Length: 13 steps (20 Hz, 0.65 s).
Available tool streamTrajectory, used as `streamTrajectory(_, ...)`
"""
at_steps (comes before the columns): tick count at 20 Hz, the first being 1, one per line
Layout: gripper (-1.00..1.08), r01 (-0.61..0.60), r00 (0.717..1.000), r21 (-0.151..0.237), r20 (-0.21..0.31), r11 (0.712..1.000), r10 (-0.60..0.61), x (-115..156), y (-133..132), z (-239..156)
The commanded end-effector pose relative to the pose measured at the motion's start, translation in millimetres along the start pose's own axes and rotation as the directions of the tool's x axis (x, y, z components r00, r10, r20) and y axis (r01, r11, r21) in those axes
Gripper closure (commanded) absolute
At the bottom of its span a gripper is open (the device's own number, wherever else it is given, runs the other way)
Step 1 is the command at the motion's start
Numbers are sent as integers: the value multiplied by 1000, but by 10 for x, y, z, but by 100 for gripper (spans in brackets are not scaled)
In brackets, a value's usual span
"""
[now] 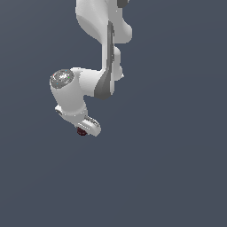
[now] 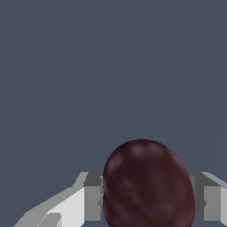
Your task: Pick up the object and move it to a goal position.
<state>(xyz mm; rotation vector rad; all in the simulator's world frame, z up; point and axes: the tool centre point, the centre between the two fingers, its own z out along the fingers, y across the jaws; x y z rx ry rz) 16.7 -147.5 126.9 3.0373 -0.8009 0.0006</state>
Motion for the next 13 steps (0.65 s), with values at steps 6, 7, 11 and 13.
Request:
streamTrajectory(6,108,1,1000,0,1,1000,-1,173,90,-310)
streamTrajectory(7,108,1,1000,0,1,1000,-1,184,95,-327)
streamTrajectory(11,108,1,1000,0,1,1000,-1,201,97,-343)
streamTrajectory(13,108,1,1000,0,1,1000,-1,199,92,-332)
